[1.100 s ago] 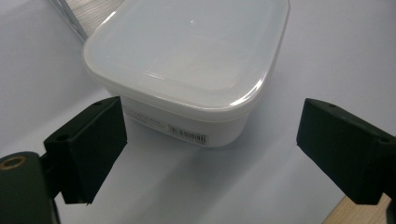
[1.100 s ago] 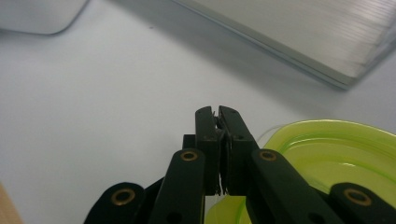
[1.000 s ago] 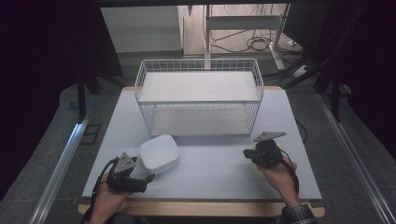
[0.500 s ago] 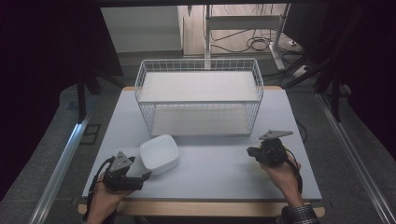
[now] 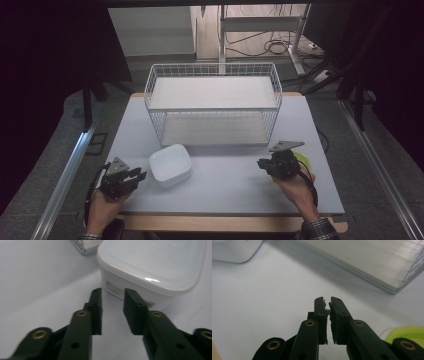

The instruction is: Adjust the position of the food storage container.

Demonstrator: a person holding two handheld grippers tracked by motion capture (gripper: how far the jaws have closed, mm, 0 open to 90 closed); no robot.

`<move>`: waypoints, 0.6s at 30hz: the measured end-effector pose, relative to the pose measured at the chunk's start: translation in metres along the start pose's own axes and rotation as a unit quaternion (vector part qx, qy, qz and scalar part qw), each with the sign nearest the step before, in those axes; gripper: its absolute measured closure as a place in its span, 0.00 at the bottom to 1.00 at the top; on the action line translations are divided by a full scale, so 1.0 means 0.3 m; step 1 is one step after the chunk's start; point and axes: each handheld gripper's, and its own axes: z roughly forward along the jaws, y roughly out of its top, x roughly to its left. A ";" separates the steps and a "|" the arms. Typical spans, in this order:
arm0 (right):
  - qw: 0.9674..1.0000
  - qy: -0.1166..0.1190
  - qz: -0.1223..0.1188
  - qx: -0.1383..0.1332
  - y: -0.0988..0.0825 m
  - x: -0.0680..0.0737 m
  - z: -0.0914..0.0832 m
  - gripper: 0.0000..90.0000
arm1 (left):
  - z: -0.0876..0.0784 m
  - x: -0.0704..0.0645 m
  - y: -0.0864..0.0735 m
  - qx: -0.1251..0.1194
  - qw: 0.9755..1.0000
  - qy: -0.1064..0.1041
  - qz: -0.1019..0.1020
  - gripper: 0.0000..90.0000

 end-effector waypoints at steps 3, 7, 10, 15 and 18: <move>1.000 0.000 -0.007 -0.005 0.004 0.010 0.004 0.93 | 0.025 0.017 0.005 0.012 1.000 -0.002 -0.009 0.89; 1.000 0.001 -0.019 -0.017 0.013 0.030 0.011 0.95 | 0.059 0.034 0.019 0.017 1.000 0.003 -0.010 0.97; 1.000 0.004 -0.021 -0.019 0.016 0.034 0.016 0.95 | 0.075 0.042 0.024 0.017 1.000 0.005 -0.014 0.99; 0.999 0.011 -0.024 -0.025 0.022 0.043 0.031 0.95 | 0.111 0.060 0.039 0.016 0.999 0.007 -0.027 1.00; 0.999 0.013 -0.029 -0.029 0.027 0.051 0.038 0.95 | 0.127 0.064 0.054 0.011 1.000 0.003 -0.029 1.00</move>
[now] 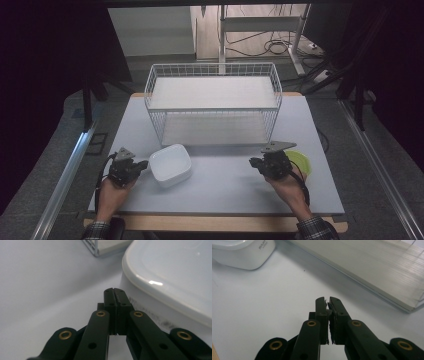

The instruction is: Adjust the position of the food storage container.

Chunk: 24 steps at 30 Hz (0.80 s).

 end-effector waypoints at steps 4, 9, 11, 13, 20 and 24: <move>1.000 0.004 -0.004 0.001 0.006 0.012 0.018 0.95 | 0.030 -0.013 0.025 0.002 1.000 0.005 0.015 1.00; 1.000 0.010 -0.010 0.001 0.008 0.024 0.035 0.95 | 0.045 -0.028 0.045 -0.009 1.000 -0.007 0.017 1.00; 1.000 0.013 -0.013 0.003 0.008 0.034 0.046 0.95 | 0.054 -0.036 0.051 -0.007 1.000 -0.010 0.022 1.00; 1.000 0.013 -0.015 0.004 0.008 0.039 0.053 0.95 | 0.068 -0.051 0.064 -0.007 0.999 -0.018 0.027 1.00; 1.000 0.020 -0.013 0.004 0.010 0.046 0.074 0.94 | 0.112 -0.098 0.100 -0.006 0.999 -0.038 0.038 1.00; 1.000 0.025 -0.012 0.006 0.009 0.054 0.086 0.94 | 0.139 -0.142 0.123 -0.005 0.997 -0.046 0.056 1.00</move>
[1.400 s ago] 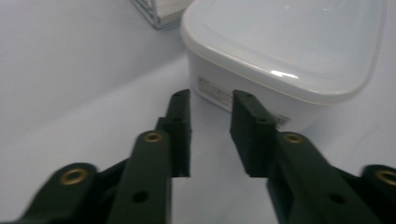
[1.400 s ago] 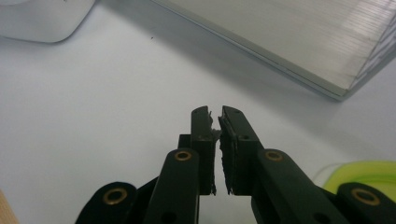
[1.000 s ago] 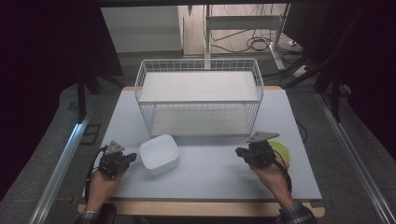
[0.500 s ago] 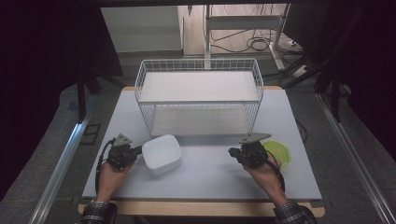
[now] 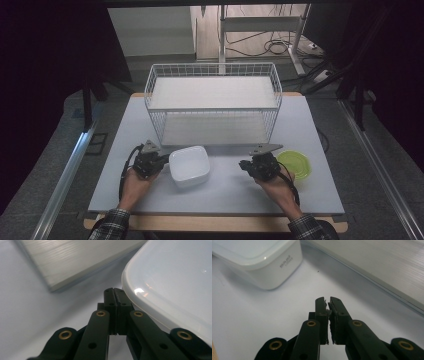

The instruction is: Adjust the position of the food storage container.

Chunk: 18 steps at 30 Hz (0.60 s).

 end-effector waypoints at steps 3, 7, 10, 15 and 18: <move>1.000 0.003 -0.001 0.004 -0.001 0.007 0.008 0.93 | 0.029 -0.039 0.022 0.005 1.000 -0.011 0.017 1.00; 1.000 0.007 -0.001 0.007 -0.004 0.012 0.014 0.93 | 0.053 -0.067 0.037 0.007 0.999 -0.028 0.023 1.00; 1.000 0.009 -0.001 0.007 -0.005 0.014 0.017 0.93 | 0.072 -0.095 0.047 0.010 0.999 -0.037 0.030 1.00; 1.000 0.015 0.000 0.014 -0.011 0.024 0.022 0.92 | 0.098 -0.152 0.064 0.010 0.998 -0.057 0.039 0.99; 1.000 0.017 0.001 0.015 -0.015 0.028 0.022 0.92 | 0.102 -0.168 0.067 0.012 0.997 -0.059 0.041 0.99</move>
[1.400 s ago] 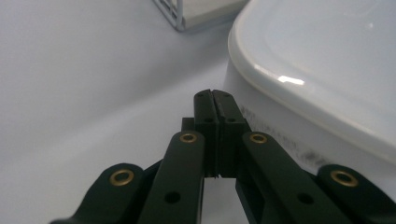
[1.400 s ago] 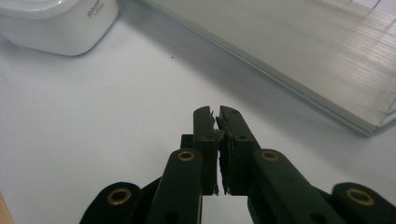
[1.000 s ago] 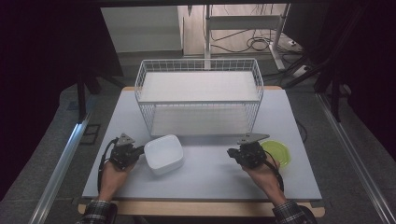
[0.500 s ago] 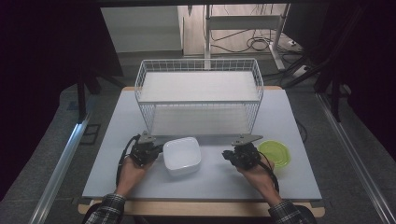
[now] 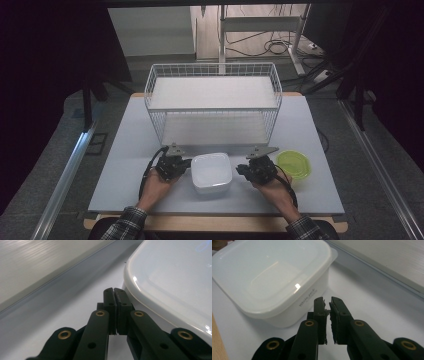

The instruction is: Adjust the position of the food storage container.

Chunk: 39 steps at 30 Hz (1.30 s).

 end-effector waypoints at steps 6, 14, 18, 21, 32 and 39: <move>1.000 0.011 0.004 0.007 -0.010 0.016 -0.007 0.92 | 0.014 -0.014 0.007 0.000 1.000 -0.008 0.004 0.99; 1.000 0.010 0.007 0.021 -0.023 0.048 -0.015 0.92 | 0.025 -0.023 0.013 -0.002 1.000 -0.008 0.002 0.99; 1.000 0.014 0.009 0.023 -0.024 0.046 -0.017 0.91 | 0.020 -0.021 0.012 -0.004 1.000 -0.009 0.002 0.97; 1.000 0.010 0.009 0.021 -0.023 0.041 -0.027 0.90 | -0.004 -0.014 0.009 -0.012 1.000 -0.013 -0.010 0.93; 1.000 -0.016 0.006 -0.021 -0.027 0.009 -0.094 0.67 | -0.109 -0.023 -0.026 -0.029 1.000 0.002 0.004 0.54; 0.999 -0.022 0.006 -0.040 -0.028 0.012 -0.109 0.47 | -0.190 -0.012 -0.063 -0.059 0.998 0.000 -0.011 0.35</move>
